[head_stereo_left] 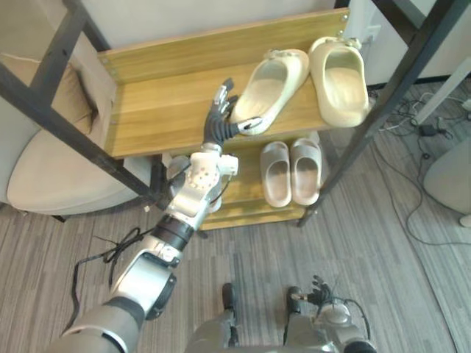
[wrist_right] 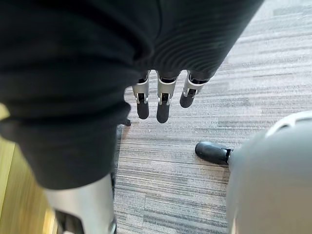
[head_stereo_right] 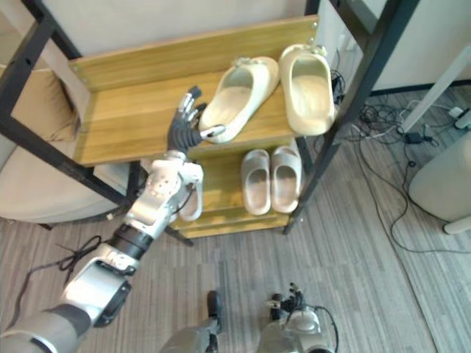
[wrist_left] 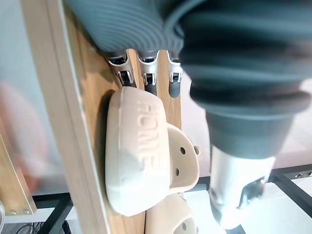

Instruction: Organize the slippers on the shoe rack

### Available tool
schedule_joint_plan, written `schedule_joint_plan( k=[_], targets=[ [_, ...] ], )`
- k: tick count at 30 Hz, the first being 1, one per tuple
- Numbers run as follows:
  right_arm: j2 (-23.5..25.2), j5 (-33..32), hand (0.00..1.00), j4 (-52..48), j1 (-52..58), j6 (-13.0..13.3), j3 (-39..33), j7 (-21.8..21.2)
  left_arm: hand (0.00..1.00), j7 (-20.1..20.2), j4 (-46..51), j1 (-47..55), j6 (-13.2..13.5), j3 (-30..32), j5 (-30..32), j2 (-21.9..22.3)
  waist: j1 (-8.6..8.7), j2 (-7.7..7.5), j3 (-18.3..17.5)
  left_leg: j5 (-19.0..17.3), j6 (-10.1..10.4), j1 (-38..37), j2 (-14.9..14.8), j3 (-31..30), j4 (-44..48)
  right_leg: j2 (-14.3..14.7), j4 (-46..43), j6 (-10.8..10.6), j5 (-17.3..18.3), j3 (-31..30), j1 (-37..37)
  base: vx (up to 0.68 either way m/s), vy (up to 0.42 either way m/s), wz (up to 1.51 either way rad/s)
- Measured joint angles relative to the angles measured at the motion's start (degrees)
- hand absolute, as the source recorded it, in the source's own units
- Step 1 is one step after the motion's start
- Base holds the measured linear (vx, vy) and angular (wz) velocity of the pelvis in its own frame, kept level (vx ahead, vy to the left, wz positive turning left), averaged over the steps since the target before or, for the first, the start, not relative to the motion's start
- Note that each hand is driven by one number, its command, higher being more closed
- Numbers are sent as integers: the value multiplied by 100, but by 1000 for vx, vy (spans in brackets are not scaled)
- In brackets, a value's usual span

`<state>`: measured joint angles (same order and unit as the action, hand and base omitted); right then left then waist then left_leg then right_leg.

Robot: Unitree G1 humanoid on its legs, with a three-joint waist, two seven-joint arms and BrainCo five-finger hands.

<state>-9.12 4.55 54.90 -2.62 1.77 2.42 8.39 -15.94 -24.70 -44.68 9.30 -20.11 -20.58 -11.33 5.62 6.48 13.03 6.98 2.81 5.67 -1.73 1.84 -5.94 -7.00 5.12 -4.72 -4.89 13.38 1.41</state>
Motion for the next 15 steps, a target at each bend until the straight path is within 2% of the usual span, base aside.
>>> schedule_joint_plan(
  k=[11,15],
  targets=[
    [6,-14,0,5,-10,-2,-21,-67,0,105,39,2,8,-242,-210,169,57,-26,4,-53,39,-72,0,27,-3,-3,36,-10,52,-14,-66,0,0,0],
    [5,-14,0,6,-5,-2,-79,-67,0,115,46,-10,112,-393,-213,304,57,-29,3,-73,32,-72,-6,65,-3,0,36,-4,61,-52,-45,5,1,-4]
  ],
)
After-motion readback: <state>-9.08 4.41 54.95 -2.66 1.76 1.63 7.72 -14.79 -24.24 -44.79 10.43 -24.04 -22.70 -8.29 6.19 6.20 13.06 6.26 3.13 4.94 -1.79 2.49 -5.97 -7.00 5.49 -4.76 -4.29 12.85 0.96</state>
